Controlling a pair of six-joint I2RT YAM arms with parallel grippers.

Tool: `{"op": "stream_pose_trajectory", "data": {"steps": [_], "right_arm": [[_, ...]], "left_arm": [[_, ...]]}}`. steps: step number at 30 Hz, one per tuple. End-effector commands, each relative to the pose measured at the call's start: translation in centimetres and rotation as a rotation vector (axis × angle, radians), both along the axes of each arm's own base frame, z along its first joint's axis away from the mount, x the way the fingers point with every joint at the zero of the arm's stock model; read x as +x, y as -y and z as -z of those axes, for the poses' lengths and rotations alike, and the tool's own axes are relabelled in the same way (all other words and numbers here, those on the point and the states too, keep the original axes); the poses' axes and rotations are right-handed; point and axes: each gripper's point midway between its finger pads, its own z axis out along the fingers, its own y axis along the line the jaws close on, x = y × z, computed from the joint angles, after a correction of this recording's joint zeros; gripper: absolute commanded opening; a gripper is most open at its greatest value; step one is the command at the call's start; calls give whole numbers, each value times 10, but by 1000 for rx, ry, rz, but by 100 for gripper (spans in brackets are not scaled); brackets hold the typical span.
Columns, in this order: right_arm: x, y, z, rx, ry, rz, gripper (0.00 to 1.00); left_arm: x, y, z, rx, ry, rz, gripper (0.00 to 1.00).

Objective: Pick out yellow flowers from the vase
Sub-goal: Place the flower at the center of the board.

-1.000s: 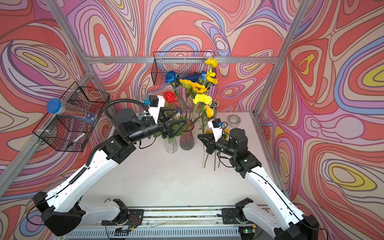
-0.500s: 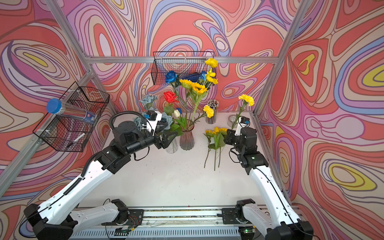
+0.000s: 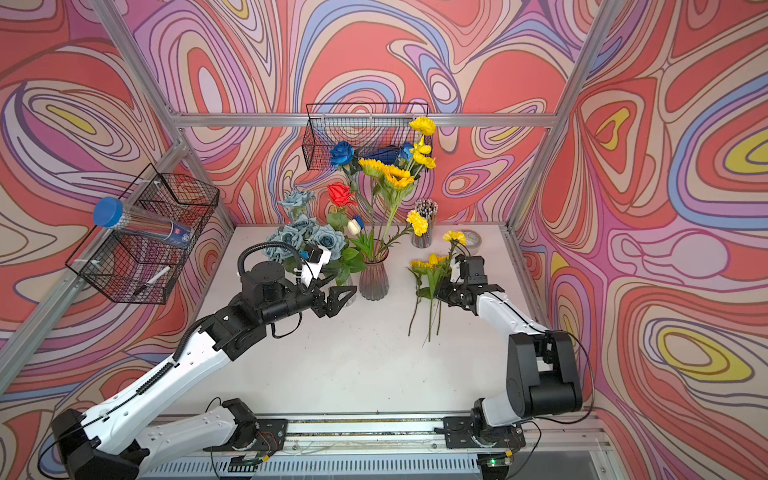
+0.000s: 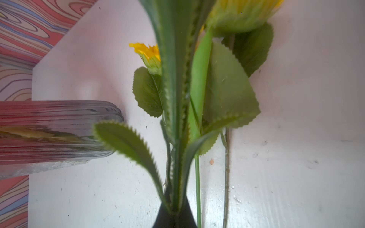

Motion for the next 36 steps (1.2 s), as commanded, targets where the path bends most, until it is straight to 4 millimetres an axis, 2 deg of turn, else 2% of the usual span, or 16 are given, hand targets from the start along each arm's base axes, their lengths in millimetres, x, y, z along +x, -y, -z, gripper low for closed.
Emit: {"op": "stream_pose_trajectory", "data": {"steps": [1,5,8,14,16,19,23,28,29,32,33,36], "right_arm": [[8,-15,-1,57,-8,-82,0],[9,-23,14,55,-67,-127,0],[10,-25,21,37,-95,-135,0],[12,-24,27,32,-115,-136,0],[12,-24,28,30,-118,-137,2],[13,-25,27,28,-119,-141,9],[11,-24,25,22,-119,-143,23],[8,-21,16,4,-97,-134,49],[8,-19,13,1,-88,-127,58],[8,-18,-1,-2,-42,-116,93],[8,-18,-6,-2,-28,-115,97],[8,-17,-21,-4,12,-110,98]], "left_arm": [[-3,-1,9,-21,-26,-5,79],[-6,-1,19,-73,-50,-10,79],[-3,-5,34,-86,-67,-48,78],[6,-9,61,-92,-98,-123,77],[8,-9,69,-105,-102,-142,77],[14,-13,84,-143,-99,-184,76],[23,-8,109,-154,-136,-203,76],[34,-4,128,-169,-150,-234,76],[33,-8,147,-141,-168,-251,76],[43,-12,157,-127,-146,-302,76],[47,-15,159,-125,-136,-325,76],[59,-23,167,-121,-113,-393,77]]}}
